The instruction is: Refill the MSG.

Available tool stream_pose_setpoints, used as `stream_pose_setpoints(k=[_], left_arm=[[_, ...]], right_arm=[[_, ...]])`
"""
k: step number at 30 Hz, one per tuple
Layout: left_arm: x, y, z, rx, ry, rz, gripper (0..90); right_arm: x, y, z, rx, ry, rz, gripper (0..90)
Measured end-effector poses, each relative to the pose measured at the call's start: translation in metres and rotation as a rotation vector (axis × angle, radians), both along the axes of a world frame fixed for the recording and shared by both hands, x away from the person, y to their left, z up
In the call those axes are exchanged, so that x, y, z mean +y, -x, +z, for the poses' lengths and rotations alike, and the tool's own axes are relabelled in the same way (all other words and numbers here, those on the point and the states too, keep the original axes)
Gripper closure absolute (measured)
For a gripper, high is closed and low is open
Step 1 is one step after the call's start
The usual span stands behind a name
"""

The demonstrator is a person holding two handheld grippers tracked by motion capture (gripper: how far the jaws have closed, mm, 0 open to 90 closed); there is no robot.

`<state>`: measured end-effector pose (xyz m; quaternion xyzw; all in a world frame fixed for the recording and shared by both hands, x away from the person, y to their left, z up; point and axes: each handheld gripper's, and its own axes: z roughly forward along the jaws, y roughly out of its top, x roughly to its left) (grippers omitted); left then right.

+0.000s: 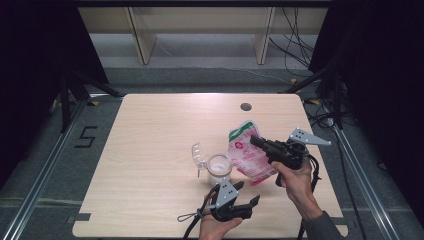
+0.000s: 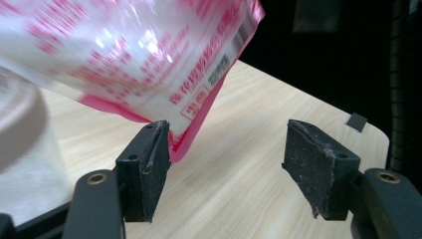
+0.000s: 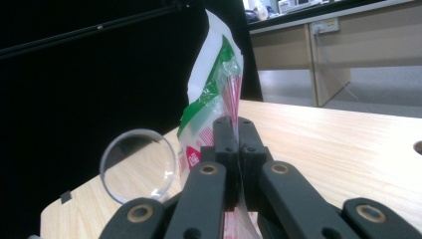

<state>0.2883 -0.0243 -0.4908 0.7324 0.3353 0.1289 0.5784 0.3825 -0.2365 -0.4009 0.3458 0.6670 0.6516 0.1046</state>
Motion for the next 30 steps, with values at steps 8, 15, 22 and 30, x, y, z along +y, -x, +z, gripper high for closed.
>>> stream_pose_setpoints(k=[8, 15, 22, 30], left_arm=[[0.023, 0.007, -0.001, -0.026, -0.019, -0.002, 34.2], [0.038, 0.013, 0.005, -0.022, 0.022, 0.049, 34.2], [0.051, 0.01, 0.005, -0.037, 0.019, 0.069, 34.3], [0.061, 0.01, 0.003, -0.036, 0.046, 0.104, 34.0]], right_arm=[[-0.022, 0.006, -0.013, 0.032, -0.007, -0.019, 90.0], [-0.051, 0.026, -0.017, 0.002, -0.009, -0.046, 90.0], [-0.075, 0.044, -0.026, 0.028, -0.025, -0.074, 90.0], [-0.091, 0.052, -0.036, 0.034, -0.04, -0.12, 90.0]])
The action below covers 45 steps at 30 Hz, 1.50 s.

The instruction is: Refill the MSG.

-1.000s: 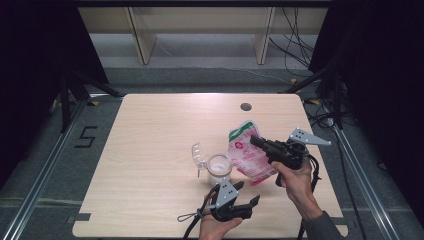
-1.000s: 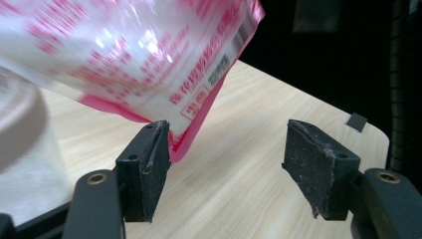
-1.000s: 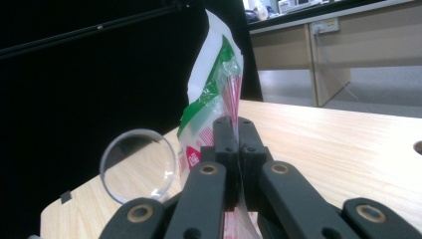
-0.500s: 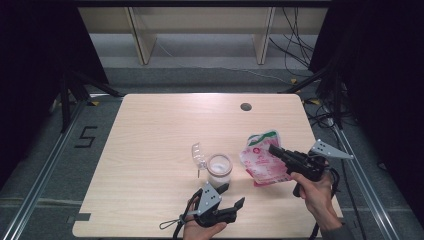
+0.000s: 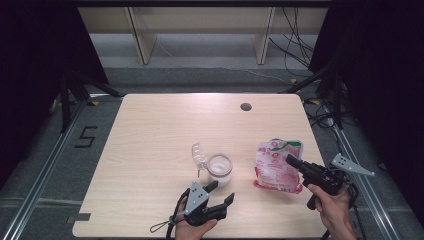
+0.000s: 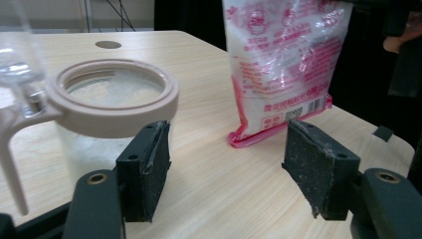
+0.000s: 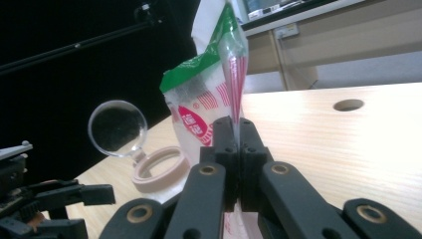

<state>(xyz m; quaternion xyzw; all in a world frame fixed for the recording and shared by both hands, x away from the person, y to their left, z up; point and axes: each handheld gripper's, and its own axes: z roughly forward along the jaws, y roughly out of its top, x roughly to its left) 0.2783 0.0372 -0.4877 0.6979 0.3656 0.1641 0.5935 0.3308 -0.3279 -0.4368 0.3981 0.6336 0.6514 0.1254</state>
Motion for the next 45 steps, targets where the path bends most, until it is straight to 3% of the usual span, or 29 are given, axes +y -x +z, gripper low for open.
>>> stream_pose_setpoints(k=[1, 2, 3, 6, 11, 13, 14, 17, 21, 23, 25, 27, 28, 32, 35, 37, 38, 39, 42, 43, 44, 45], left_arm=[[0.002, 0.001, 0.0, 0.002, -0.007, 0.008, 34.0], [0.002, 0.002, 0.001, 0.011, -0.009, 0.018, 34.0], [0.003, 0.001, 0.0, 0.004, -0.012, 0.015, 34.0], [0.004, 0.001, -0.001, 0.003, 0.003, 0.018, 34.0], [0.007, 0.001, -0.001, 0.01, -0.005, 0.033, 34.0], [0.008, 0.001, 0.0, 0.006, -0.009, 0.033, 34.0], [0.008, 0.001, 0.0, 0.004, -0.009, 0.033, 34.0], [0.01, 0.001, 0.0, 0.008, -0.009, 0.044, 34.0], [0.012, -0.001, -0.001, 0.01, -0.009, 0.05, 33.9], [0.014, -0.001, -0.001, 0.006, -0.012, 0.051, 33.9], [0.015, -0.001, -0.001, 0.014, -0.009, 0.06, 33.8], [0.016, -0.003, -0.001, 0.006, -0.001, 0.051, 33.8], [0.016, -0.003, -0.001, 0.005, -0.006, 0.05, 33.8], [0.017, -0.004, -0.001, 0.016, 0.003, 0.055, 33.8], [0.019, -0.005, 0.0, 0.015, -0.01, 0.07, 33.8], [0.021, -0.005, 0.001, 0.012, -0.001, 0.071, 33.8], [0.023, -0.005, 0.002, 0.014, -0.021, 0.077, 33.8], [0.023, -0.006, 0.002, 0.019, -0.017, 0.086, 33.8], [0.027, -0.008, 0.003, 0.025, -0.013, 0.083, 33.8], [0.027, -0.009, 0.003, 0.025, -0.001, 0.08, 34.0], [0.027, -0.01, 0.003, 0.02, 0.009, 0.08, 34.2], [0.028, -0.011, 0.004, 0.021, -0.015, 0.08, 34.1]], right_arm=[[0.0, 0.001, 0.0, 0.019, -0.007, -0.014, 90.0], [-0.003, 0.002, -0.001, 0.002, -0.001, -0.007, 90.0], [-0.003, 0.003, -0.001, 0.023, 0.0, -0.023, 90.0], [-0.011, 0.004, -0.007, 0.016, 0.021, -0.05, 90.0], [-0.025, 0.004, -0.019, 0.064, 0.006, -0.095, 90.0], [-0.029, 0.002, -0.023, 0.04, 0.02, -0.103, 90.0], [-0.029, 0.003, -0.023, 0.062, 0.011, -0.11, 90.0], [-0.031, 0.0, -0.025, 0.045, 0.025, -0.118, 90.0], [-0.036, -0.001, -0.029, 0.079, 0.044, -0.133, 90.0], [-0.038, -0.002, -0.032, 0.1, 0.03, -0.163, 90.0], [-0.04, -0.003, -0.034, 0.089, 0.035, -0.158, 90.0], [-0.039, -0.003, -0.033, 0.123, 0.04, -0.166, 90.0], [-0.041, -0.004, -0.035, 0.104, 0.053, -0.155, 89.9], [-0.043, -0.005, -0.038, 0.13, 0.084, -0.179, 89.9], [-0.044, -0.006, -0.039, 0.145, 0.08, -0.191, 89.8], [-0.046, -0.007, -0.04, 0.133, 0.095, -0.184, 89.8], [-0.043, -0.005, -0.039, 0.189, 0.082, -0.205, 89.7], [-0.044, -0.006, -0.04, 0.164, 0.099, -0.212, 89.6], [-0.045, -0.008, -0.044, 0.158, 0.104, -0.224, 89.2], [-0.044, -0.005, -0.043, 0.202, 0.099, -0.232, 89.2], [-0.046, -0.006, -0.043, 0.194, 0.132, -0.233, 89.0], [-0.045, -0.006, -0.044, 0.202, 0.124, -0.241, 88.7]])
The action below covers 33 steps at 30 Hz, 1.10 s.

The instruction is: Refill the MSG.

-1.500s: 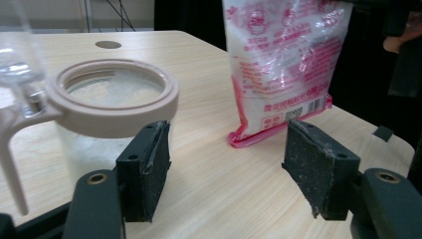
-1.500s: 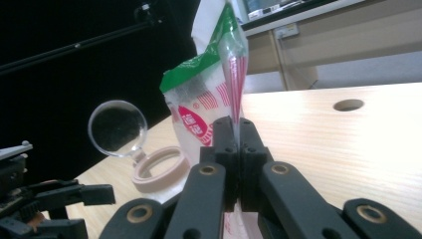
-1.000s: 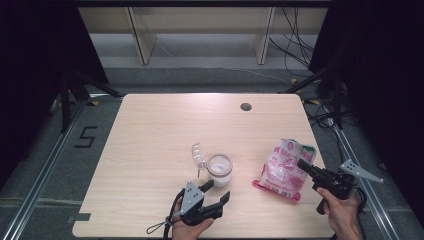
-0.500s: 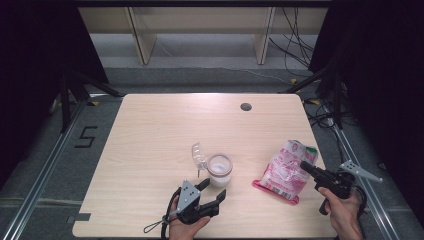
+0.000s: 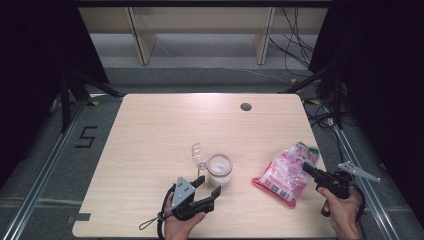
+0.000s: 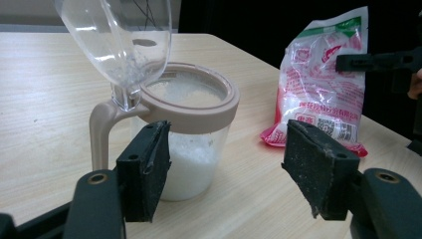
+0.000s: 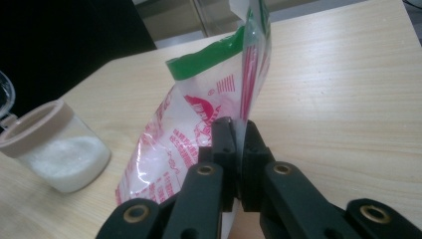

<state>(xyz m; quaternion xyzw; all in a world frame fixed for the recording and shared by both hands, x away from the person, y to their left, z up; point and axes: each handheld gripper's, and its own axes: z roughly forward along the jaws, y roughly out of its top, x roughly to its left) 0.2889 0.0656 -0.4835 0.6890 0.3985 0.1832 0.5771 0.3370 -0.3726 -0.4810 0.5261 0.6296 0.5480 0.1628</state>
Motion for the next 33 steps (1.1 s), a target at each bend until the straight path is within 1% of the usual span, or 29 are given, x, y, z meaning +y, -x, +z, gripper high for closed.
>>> stream_pose_setpoints(k=[1, 2, 3, 4, 5, 6, 7, 8, 9, 12, 13, 15, 16, 17, 18, 19, 20, 21, 22, 23, 24, 25, 26, 27, 28, 29, 30, 31, 33], left_arm=[[0.0, -0.001, 0.0, 0.005, -0.003, 0.004, 34.0], [0.0, -0.001, 0.0, 0.003, 0.003, 0.004, 34.0], [0.0, -0.003, 0.0, -0.002, 0.008, 0.003, 34.0], [0.001, -0.003, 0.001, 0.007, -0.004, 0.008, 34.0], [0.001, -0.004, 0.0, 0.01, 0.003, 0.011, 34.0], [0.002, -0.005, 0.0, 0.008, -0.003, 0.01, 34.0], [0.003, -0.005, 0.001, 0.017, -0.001, 0.018, 34.0], [0.004, -0.005, 0.0, 0.016, 0.004, 0.016, 34.0], [0.004, -0.005, 0.0, 0.019, 0.017, 0.021, 34.0], [0.006, -0.006, 0.0, 0.018, 0.01, 0.02, 34.1], [0.007, -0.006, 0.0, 0.019, 0.008, 0.022, 34.1], [0.009, -0.007, 0.0, 0.021, -0.011, 0.026, 34.1], [0.01, -0.007, 0.0, 0.024, -0.006, 0.026, 34.2], [0.009, -0.007, 0.0, 0.023, 0.008, 0.03, 34.3], [0.011, -0.008, 0.0, 0.021, -0.009, 0.027, 34.5], [0.012, -0.008, 0.0, 0.023, -0.008, 0.033, 34.5], [0.013, -0.01, -0.001, 0.022, -0.009, 0.035, 34.5], [0.014, -0.01, 0.0, 0.026, -0.003, 0.041, 34.5], [0.015, -0.011, 0.0, 0.026, -0.01, 0.043, 34.5], [0.016, -0.012, 0.0, 0.027, -0.014, 0.043, 34.5], [0.016, -0.013, 0.0, 0.029, -0.014, 0.045, 34.5], [0.016, -0.014, 0.0, 0.026, -0.007, 0.044, 34.5], [0.016, -0.014, 0.0, 0.026, -0.011, 0.046, 34.5], [0.016, -0.014, 0.001, 0.028, -0.016, 0.046, 34.5], [0.017, -0.015, 0.001, 0.027, -0.015, 0.04, 34.6], [0.017, -0.015, 0.001, 0.027, -0.015, 0.042, 34.6], [0.018, -0.015, 0.001, 0.026, -0.017, 0.041, 34.6], [0.018, -0.015, 0.001, 0.025, -0.018, 0.042, 34.7], [0.019, -0.016, 0.001, 0.027, -0.022, 0.043, 35.0]], right_arm=[[0.001, -0.001, -0.001, -0.002, 0.005, -0.016, 88.4], [-0.001, -0.002, -0.002, -0.012, 0.012, -0.008, 88.1], [-0.002, -0.001, -0.002, 0.005, 0.002, 0.001, 87.6], [-0.003, -0.001, -0.003, 0.002, 0.009, -0.007, 87.3], [-0.005, -0.001, -0.004, 0.007, 0.021, -0.003, 86.8], [-0.004, -0.001, -0.004, 0.019, 0.016, -0.006, 86.5], [-0.005, -0.001, -0.004, 0.022, 0.024, -0.012, 86.0], [-0.005, -0.001, -0.004, 0.019, 0.029, -0.01, 85.4], [-0.005, 0.0, -0.004, 0.025, 0.018, -0.015, 84.8], [-0.005, 0.0, -0.005, 0.012, 0.037, -0.033, 82.2], [-0.004, 0.001, -0.005, 0.023, 0.028, -0.033, 81.9], [-0.004, 0.002, -0.005, 0.031, 0.052, -0.038, 80.5], [-0.003, 0.003, -0.004, 0.058, 0.043, -0.039, 79.1], [-0.004, 0.003, -0.004, 0.058, 0.045, -0.038, 77.0], [-0.006, 0.004, -0.004, 0.063, 0.079, -0.046, 74.9], [-0.006, 0.005, -0.004, 0.076, 0.082, -0.053, 73.5], [-0.003, 0.006, -0.005, 0.081, 0.03, -0.063, 73.2], [-0.005, 0.005, -0.006, 0.056, 0.061, -0.049, 72.9], [-0.004, 0.007, -0.006, 0.071, 0.054, -0.042, 72.0], [-0.003, 0.008, -0.006, 0.081, 0.041, -0.063, 71.4], [-0.004, 0.008, -0.006, 0.066, 0.05, -0.054, 71.4], [-0.004, 0.009, -0.006, 0.071, 0.051, -0.05, 71.4], [-0.006, 0.009, -0.005, 0.063, 0.077, -0.047, 71.2], [-0.003, 0.013, -0.002, 0.124, 0.046, -0.062, 70.8], [-0.006, 0.011, -0.005, 0.069, 0.059, -0.051, 70.3], [-0.005, 0.012, -0.006, 0.072, 0.044, -0.056, 69.7], [-0.005, 0.013, -0.005, 0.081, 0.052, -0.073, 69.4], [-0.006, 0.012, -0.006, 0.065, 0.054, -0.058, 68.7], [-0.008, 0.013, -0.005, 0.052, 0.072, -0.066, 67.6]])
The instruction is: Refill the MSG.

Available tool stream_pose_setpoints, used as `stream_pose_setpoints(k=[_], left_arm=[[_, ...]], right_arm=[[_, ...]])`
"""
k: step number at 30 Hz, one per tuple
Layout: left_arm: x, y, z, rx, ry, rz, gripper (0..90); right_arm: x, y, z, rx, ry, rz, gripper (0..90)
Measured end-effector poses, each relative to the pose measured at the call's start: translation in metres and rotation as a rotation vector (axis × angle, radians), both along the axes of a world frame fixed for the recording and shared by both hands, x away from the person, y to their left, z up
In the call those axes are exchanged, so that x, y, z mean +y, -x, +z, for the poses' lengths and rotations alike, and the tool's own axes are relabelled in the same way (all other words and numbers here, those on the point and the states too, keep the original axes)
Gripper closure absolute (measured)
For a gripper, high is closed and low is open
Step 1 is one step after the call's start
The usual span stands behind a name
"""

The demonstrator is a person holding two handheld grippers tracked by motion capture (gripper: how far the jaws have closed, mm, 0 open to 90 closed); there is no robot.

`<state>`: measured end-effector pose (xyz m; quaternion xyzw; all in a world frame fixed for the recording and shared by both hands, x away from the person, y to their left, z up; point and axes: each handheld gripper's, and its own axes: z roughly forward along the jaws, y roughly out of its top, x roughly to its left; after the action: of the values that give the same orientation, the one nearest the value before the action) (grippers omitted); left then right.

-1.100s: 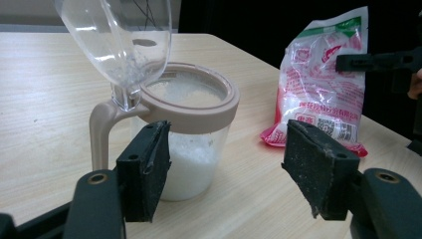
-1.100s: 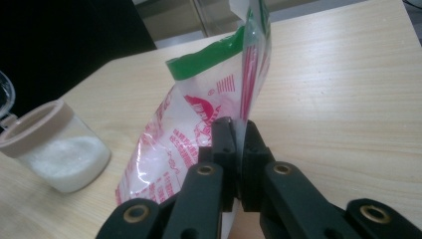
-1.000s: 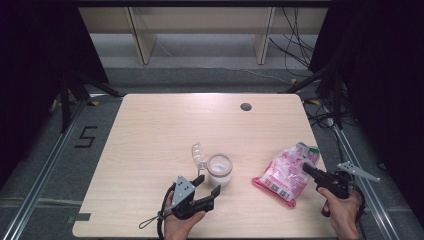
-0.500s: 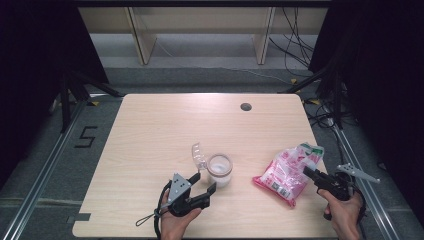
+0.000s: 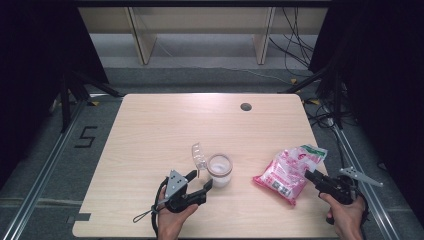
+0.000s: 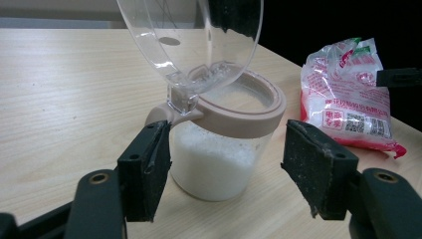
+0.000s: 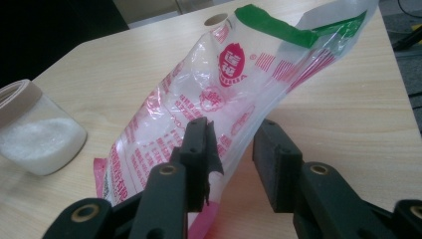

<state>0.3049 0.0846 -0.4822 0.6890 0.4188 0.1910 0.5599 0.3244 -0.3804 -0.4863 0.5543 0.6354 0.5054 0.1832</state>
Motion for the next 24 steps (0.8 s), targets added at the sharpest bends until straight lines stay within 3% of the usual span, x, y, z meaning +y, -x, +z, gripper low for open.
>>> stream_pose_setpoints(k=[1, 3, 4, 5, 9, 11, 12, 13, 17, 18, 20, 23, 24], left_arm=[[0.0, 0.0, 0.0, 0.002, -0.002, 0.0, 35.3], [0.001, -0.001, 0.001, -0.001, -0.003, 0.004, 35.3], [0.002, -0.001, 0.001, -0.003, 0.002, 0.0, 35.3], [0.002, -0.001, 0.001, -0.002, -0.003, 0.0, 35.3], [0.004, -0.001, 0.002, -0.002, -0.007, 0.009, 35.3], [0.005, -0.001, 0.001, 0.002, -0.009, 0.01, 35.3], [0.006, -0.001, 0.001, 0.001, -0.011, 0.009, 35.2], [0.006, -0.001, 0.001, 0.003, -0.01, 0.013, 35.2], [0.009, -0.001, 0.001, 0.005, -0.009, 0.017, 35.3], [0.009, -0.002, 0.002, 0.002, -0.014, 0.016, 35.3], [0.01, -0.002, 0.002, 0.006, -0.013, 0.025, 35.3], [0.013, -0.003, 0.002, 0.005, -0.026, 0.026, 36.1], [0.013, -0.004, 0.003, 0.005, -0.025, 0.025, 36.7]], right_arm=[[0.001, 0.002, 0.0, 0.009, -0.025, -0.006, 66.5], [0.002, 0.005, 0.002, 0.026, -0.03, -0.021, 65.8], [-0.001, 0.005, 0.001, 0.01, -0.019, -0.005, 64.8], [0.001, 0.007, 0.002, 0.029, -0.028, -0.027, 64.0], [-0.001, 0.009, 0.001, -0.007, -0.018, -0.021, 62.4], [-0.002, 0.011, 0.003, 0.005, -0.011, -0.019, 61.3], [0.0, 0.013, 0.004, 0.011, -0.03, -0.038, 61.0], [-0.001, 0.012, 0.004, -0.007, -0.022, -0.029, 61.1], [-0.001, 0.015, 0.006, -0.005, -0.01, -0.027, 61.0], [-0.002, 0.014, 0.005, -0.027, -0.014, -0.022, 60.7], [0.001, 0.016, 0.006, -0.007, -0.049, -0.038, 60.4], [0.001, 0.017, 0.007, -0.027, -0.015, -0.023, 59.0], [0.003, 0.017, 0.007, -0.033, -0.024, -0.009, 58.3]])
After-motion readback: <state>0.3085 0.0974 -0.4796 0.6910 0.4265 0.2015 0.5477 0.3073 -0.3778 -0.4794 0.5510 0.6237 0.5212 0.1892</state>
